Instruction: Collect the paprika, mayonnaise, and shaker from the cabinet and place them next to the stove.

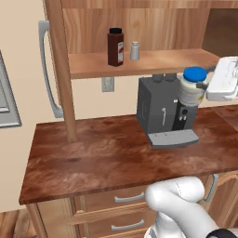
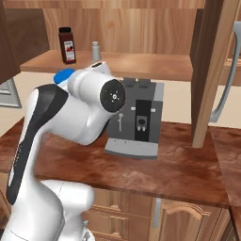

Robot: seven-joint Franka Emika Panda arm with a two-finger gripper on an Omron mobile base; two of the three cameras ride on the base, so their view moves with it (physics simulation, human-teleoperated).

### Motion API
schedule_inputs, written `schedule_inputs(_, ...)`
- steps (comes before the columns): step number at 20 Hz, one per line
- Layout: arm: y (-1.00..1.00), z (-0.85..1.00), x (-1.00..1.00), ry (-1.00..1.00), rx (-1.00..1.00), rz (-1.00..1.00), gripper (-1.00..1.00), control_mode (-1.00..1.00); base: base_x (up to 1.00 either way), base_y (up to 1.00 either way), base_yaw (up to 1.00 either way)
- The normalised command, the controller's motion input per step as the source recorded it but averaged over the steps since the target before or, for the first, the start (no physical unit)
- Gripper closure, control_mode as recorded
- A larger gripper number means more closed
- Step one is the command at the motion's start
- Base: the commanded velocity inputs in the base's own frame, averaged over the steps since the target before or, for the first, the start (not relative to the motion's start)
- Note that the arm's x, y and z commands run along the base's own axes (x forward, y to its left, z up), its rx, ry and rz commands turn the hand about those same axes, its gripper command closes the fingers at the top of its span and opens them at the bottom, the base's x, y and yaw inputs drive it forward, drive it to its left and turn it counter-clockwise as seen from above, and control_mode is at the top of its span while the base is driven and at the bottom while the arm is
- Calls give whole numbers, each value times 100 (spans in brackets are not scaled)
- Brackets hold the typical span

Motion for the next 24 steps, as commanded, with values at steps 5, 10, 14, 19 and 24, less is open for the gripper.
schedule_inputs(5,69,-51,-58,0,-13,12,100,-100,0,0,0)
schedule_inputs(10,46,-31,-42,0,-6,9,100,100,-12,3,2)
schedule_inputs(14,0,0,0,0,0,0,100,100,-75,0,13)
schedule_inputs(19,0,0,0,0,0,0,100,100,-90,0,16)
schedule_inputs(24,0,0,0,0,0,0,100,100,-95,4,20)
